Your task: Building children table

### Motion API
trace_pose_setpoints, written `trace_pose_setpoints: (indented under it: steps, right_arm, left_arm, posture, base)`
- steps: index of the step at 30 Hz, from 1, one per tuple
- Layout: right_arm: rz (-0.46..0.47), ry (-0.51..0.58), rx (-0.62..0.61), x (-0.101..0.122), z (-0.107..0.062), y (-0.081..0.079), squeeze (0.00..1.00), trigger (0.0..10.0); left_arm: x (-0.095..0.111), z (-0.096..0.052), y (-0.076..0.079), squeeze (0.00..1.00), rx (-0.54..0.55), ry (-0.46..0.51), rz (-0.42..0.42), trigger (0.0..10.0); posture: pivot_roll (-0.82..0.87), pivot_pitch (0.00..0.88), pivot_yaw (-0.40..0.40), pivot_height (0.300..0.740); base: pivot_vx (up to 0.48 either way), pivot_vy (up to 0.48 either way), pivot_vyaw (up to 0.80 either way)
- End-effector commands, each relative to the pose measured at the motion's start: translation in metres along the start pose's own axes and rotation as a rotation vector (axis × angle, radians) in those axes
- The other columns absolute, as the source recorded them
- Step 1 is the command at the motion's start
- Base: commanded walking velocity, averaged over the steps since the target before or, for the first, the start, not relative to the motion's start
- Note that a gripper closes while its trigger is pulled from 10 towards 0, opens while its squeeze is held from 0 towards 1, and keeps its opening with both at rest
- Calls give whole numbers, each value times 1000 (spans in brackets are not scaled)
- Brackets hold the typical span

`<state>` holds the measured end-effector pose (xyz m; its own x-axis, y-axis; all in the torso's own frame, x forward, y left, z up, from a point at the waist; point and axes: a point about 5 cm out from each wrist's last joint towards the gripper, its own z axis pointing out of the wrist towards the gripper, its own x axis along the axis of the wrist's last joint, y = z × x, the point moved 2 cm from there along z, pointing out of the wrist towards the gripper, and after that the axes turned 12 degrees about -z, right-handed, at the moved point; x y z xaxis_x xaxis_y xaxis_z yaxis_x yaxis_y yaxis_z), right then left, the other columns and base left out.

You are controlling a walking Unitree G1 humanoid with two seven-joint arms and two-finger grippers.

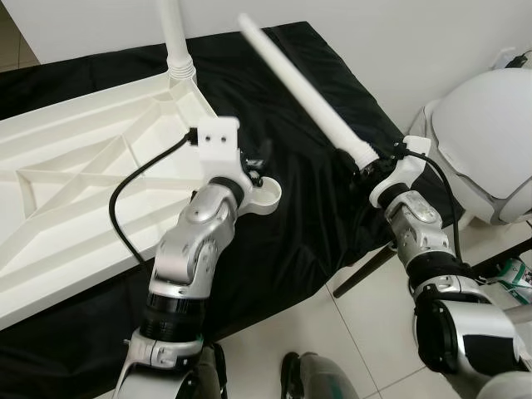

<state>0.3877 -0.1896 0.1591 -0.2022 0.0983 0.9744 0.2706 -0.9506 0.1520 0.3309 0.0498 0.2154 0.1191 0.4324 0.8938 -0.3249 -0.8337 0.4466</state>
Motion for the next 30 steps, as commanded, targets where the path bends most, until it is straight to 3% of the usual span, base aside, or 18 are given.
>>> trace_pose_setpoints:
  steps: [1, 4, 9, 10, 14, 19, 20, 22, 23, 24, 30]
  right_arm:
    - [11, 27, -14, 1, -2, 1, 39, 0]
    - [5, 54, -16, 2, -4, -4, 35, 0]
    - [25, 67, -14, 1, -6, -7, 35, 0]
    - [22, 70, -13, -1, -9, -11, 31, 0]
    - [19, 72, -14, -2, -11, -12, 31, 0]
    - [9, 81, 9, -2, -13, -17, 24, 0]
    - [7, 89, 17, -1, -13, -18, 12, 0]
    - [7, 89, 17, -1, -13, -18, 12, 0]
    - [-1, 95, 18, 1, -13, -19, 4, 2118]
    - [-9, 102, 19, 2, -13, -20, 4, 10000]
    - [-33, 124, 1, 5, -14, -24, 0, 10000]
  left_arm:
    - [-9, 0, 12, 1000, -200, -82, -10, 10000]
    - [-8, 6, 21, 1000, -278, -131, -69, 10000]
    - [-5, 9, 23, 1000, -308, -148, -90, 10000]
    - [-1, 14, 27, 1000, -362, -196, -162, 10000]
    - [0, 16, 29, 1000, -383, -215, -194, 10000]
    - [5, 32, 37, 1000, -415, -283, -286, 10000]
    - [5, 35, 39, 0, -414, -299, -306, 10000]
    - [5, 35, 39, 0, -414, -299, -306, 10000]
    - [5, 39, 42, 0, -411, -312, -320, 10000]
    - [4, 43, 43, 0, -401, -323, -311, 10000]
    - [3, 58, 46, 0, -349, -357, -310, 10000]
  posture:
    - [-44, 92, 12, 740]
    - [-54, 78, 28, 740]
    - [-58, 73, 34, 740]
    - [-68, 60, 46, 740]
    - [-68, 60, 46, 740]
    - [-79, 53, 48, 740]
    - [-81, 51, 48, 740]
    - [-81, 51, 48, 740]
    - [-84, 49, 49, 740]
    - [-86, 49, 51, 740]
    - [-92, 56, 62, 740]
  base:
    - [0, 0, 0]
    - [0, 0, 0]
    - [0, 0, 0]
    - [0, 0, 0]
    - [0, 0, 0]
    - [0, 0, 0]
    - [0, 0, 0]
    - [0, 0, 0]
    - [0, 0, 0]
    - [0, 0, 0]
    - [0, 0, 0]
